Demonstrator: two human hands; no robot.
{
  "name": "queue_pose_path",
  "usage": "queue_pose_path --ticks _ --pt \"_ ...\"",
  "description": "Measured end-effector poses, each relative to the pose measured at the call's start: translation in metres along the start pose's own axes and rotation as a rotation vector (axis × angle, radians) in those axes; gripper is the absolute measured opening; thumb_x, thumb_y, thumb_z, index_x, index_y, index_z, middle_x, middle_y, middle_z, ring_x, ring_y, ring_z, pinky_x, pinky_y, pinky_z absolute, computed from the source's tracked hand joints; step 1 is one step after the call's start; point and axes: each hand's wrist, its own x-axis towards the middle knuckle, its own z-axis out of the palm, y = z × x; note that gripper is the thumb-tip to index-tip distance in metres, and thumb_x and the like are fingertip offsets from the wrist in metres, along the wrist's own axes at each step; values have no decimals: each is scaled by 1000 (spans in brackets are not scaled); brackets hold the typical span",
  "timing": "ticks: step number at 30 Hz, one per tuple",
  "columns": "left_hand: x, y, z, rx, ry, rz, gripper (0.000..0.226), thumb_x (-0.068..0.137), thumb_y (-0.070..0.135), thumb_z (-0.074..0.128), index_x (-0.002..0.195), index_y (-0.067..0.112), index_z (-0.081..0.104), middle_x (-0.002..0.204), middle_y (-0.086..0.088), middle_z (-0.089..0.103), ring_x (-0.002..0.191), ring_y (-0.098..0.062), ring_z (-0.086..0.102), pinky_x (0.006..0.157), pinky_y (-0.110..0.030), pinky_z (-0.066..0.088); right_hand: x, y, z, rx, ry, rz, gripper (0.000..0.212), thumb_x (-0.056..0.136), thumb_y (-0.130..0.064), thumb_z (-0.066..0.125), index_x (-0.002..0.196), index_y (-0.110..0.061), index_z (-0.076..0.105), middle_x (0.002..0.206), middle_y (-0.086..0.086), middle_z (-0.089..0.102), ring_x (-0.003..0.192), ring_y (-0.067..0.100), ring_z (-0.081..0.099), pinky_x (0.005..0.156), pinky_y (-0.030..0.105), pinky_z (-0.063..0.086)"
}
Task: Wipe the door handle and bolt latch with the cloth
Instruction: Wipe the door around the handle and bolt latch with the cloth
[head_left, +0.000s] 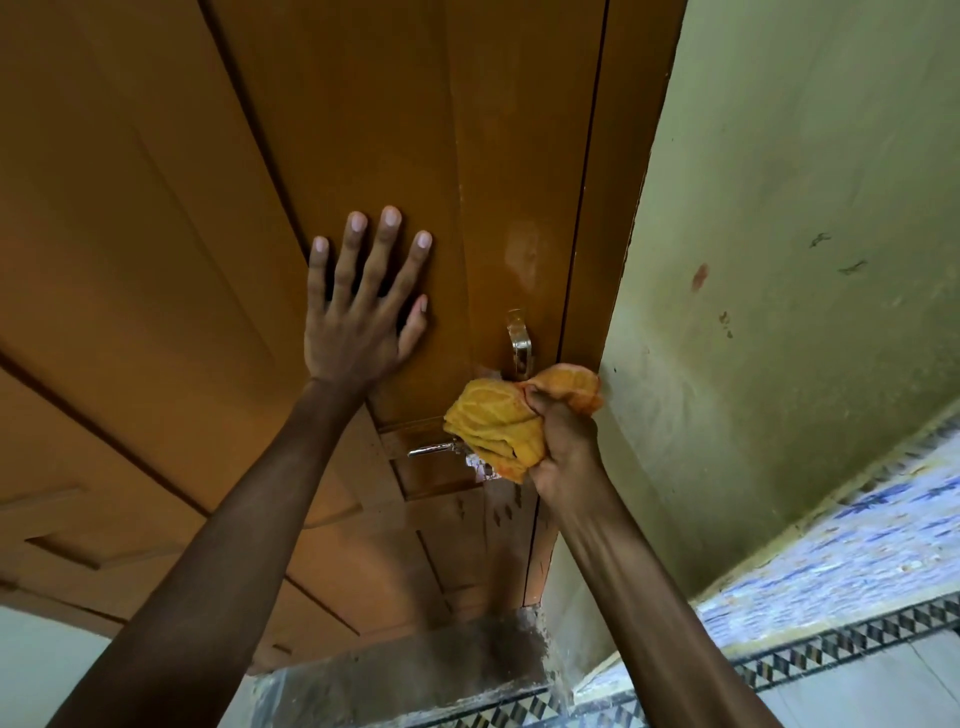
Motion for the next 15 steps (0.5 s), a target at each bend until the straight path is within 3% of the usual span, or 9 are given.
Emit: queue_pose_path --ticks 2,4,8,12,15 --pt "0 0 -1 -5 -4 0 64 101 46 49 158 23 30 159 -9 33 154 -24 -3 121 -51 15 -1 -10 12 -17 -20 -136 10 86 -17 70 96 -14 67 101 12 71 90 31 69 88 51 55" --pt "0 0 -2 -14 -1 5 63 102 46 49 158 23 31 159 -9 31 154 -24 -2 121 -51 15 -2 -20 23 -44 5 -264 12 82 -22 75 84 -23 63 93 6 70 87 28 69 85 53 56" --pt "2 0 -3 -20 2 4 63 102 45 49 158 23 32 160 -8 29 154 -24 -1 121 -51 16 4 -14 24 -72 89 -322 17 79 -23 77 88 -23 62 95 4 69 89 26 69 84 50 57" --pt "-1 0 -3 -35 -1 6 62 102 45 49 157 23 32 160 -9 30 154 -24 1 121 -51 16 9 13 5 -126 170 -257 20 81 -21 75 96 -14 63 97 5 68 92 29 67 86 46 56" --pt "0 0 -3 -44 4 7 62 102 45 49 157 23 33 160 -10 33 154 -24 2 121 -51 17 14 14 0 -181 205 -236 18 86 -18 70 99 -10 59 91 2 62 86 24 61 81 35 52"
